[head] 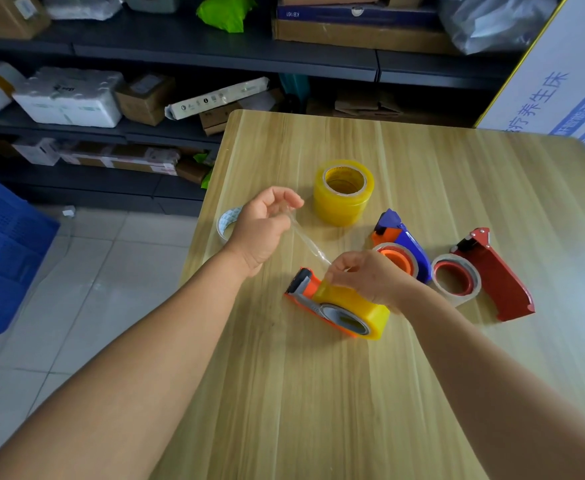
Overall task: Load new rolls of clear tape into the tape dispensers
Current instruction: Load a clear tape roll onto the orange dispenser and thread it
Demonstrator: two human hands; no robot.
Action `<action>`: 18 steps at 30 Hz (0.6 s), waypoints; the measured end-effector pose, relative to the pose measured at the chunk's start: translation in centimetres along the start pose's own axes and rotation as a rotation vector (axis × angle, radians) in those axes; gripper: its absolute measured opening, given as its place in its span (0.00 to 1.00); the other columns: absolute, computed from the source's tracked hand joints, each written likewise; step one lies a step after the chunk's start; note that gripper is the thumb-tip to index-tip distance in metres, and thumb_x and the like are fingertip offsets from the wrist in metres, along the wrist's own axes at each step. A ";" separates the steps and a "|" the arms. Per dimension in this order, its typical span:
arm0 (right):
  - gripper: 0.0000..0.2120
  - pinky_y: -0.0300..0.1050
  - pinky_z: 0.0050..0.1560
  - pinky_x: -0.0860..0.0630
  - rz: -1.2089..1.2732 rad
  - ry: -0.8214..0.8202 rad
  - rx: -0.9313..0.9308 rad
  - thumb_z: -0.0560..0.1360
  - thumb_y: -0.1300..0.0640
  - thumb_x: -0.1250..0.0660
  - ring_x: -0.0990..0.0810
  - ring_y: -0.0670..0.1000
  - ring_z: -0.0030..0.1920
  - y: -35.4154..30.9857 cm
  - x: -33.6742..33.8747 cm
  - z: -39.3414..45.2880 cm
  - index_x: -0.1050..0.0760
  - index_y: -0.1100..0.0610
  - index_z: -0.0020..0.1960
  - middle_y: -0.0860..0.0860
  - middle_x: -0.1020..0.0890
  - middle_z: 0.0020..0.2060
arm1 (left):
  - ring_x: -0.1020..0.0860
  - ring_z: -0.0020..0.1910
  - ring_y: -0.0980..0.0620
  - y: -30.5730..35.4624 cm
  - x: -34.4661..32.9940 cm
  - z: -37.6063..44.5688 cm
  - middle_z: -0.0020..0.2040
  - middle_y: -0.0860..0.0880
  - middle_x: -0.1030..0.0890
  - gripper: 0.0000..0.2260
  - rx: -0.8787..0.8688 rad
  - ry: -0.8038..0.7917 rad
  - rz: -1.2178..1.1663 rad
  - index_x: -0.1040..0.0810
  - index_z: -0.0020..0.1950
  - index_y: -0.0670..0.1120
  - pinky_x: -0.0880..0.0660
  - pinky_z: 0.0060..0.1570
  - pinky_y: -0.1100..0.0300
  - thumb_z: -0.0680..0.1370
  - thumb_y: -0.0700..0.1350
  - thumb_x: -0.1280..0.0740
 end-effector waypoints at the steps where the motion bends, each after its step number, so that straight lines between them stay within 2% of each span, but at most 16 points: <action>1: 0.05 0.32 0.36 0.36 0.006 0.033 -0.002 0.77 0.48 0.33 0.28 0.42 0.42 0.1 -0.1 0.0 0.22 0.48 0.49 0.39 0.24 0.42 | 0.25 0.53 0.59 -0.2 0.0 0.0 0.51 0.55 0.22 0.21 0.021 0.018 -0.052 0.25 0.47 0.50 0.30 0.53 0.64 0.71 0.25 0.44; 4: 0.02 0.32 0.35 0.35 0.035 0.123 0.011 0.76 0.52 0.31 0.27 0.42 0.40 0.5 -0.5 0.3 0.22 0.50 0.47 0.39 0.23 0.41 | 0.28 0.60 0.56 -0.8 0.7 0.2 0.58 0.57 0.26 0.23 0.095 0.121 -0.131 0.26 0.55 0.52 0.31 0.53 0.61 0.73 0.27 0.44; 6: 0.00 0.31 0.36 0.34 0.055 0.176 0.033 0.76 0.54 0.31 0.26 0.41 0.40 0.6 -0.6 0.4 0.22 0.50 0.46 0.39 0.23 0.41 | 0.29 0.61 0.55 -1.5 1.0 0.2 0.62 0.53 0.29 0.23 0.174 0.152 -0.093 0.29 0.64 0.52 0.31 0.55 0.60 0.75 0.30 0.43; 8: 0.03 0.30 0.36 0.34 0.064 0.214 0.060 0.76 0.56 0.32 0.26 0.41 0.40 0.6 -0.6 0.4 0.23 0.49 0.47 0.39 0.23 0.41 | 0.29 0.58 0.52 -2.9 1.1 -0.1 0.60 0.50 0.29 0.21 0.317 0.149 0.003 0.33 0.69 0.48 0.29 0.58 0.56 0.77 0.34 0.40; 10: 0.07 0.29 0.36 0.32 0.079 0.223 0.100 0.77 0.58 0.32 0.26 0.41 0.39 0.5 -0.7 0.4 0.23 0.46 0.50 0.41 0.24 0.42 | 0.26 0.47 0.51 -4.3 0.9 -0.8 0.51 0.48 0.26 0.17 0.475 0.091 0.147 0.30 0.66 0.44 0.27 0.51 0.55 0.77 0.39 0.37; 12: 0.13 0.29 0.37 0.30 0.094 0.205 0.138 0.77 0.61 0.33 0.28 0.43 0.38 0.6 -0.8 0.5 0.22 0.46 0.56 0.44 0.25 0.43 | 0.27 0.38 0.52 -5.0 0.1 -1.8 0.42 0.48 0.24 0.09 0.581 -0.022 0.236 0.24 0.56 0.43 0.28 0.41 0.59 0.78 0.43 0.37; 14: 0.19 0.29 0.39 0.31 0.124 0.188 0.164 0.76 0.64 0.34 0.30 0.44 0.38 0.7 -0.8 0.6 0.24 0.46 0.62 0.47 0.26 0.43 | 0.27 0.35 0.52 -5.3 -0.8 -2.7 0.40 0.49 0.23 0.10 0.628 -0.124 0.287 0.22 0.48 0.44 0.30 0.38 0.61 0.79 0.49 0.38; 16: 0.23 0.26 0.40 0.31 0.160 0.177 0.184 0.76 0.66 0.34 0.31 0.44 0.38 0.9 -0.8 0.6 0.26 0.46 0.66 0.48 0.27 0.43 | 0.28 0.35 0.53 -5.6 -1.9 -3.2 0.39 0.50 0.23 0.14 0.647 -0.198 0.282 0.21 0.50 0.44 0.31 0.37 0.62 0.79 0.54 0.39; 18: 0.26 0.26 0.41 0.30 0.154 0.158 0.206 0.75 0.66 0.34 0.31 0.43 0.38 0.9 -0.9 0.6 0.28 0.43 0.66 0.48 0.28 0.43 | 0.28 0.35 0.54 -5.8 -2.8 -3.3 0.40 0.51 0.23 0.15 0.653 -0.225 0.164 0.22 0.52 0.46 0.31 0.38 0.63 0.79 0.57 0.38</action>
Point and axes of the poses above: each hand's wrist, its own z-axis towards the middle knuckle, its own x-axis out of the back of the hand, y = z × x, the point moved 4 cm from there along z, towards the middle knuckle
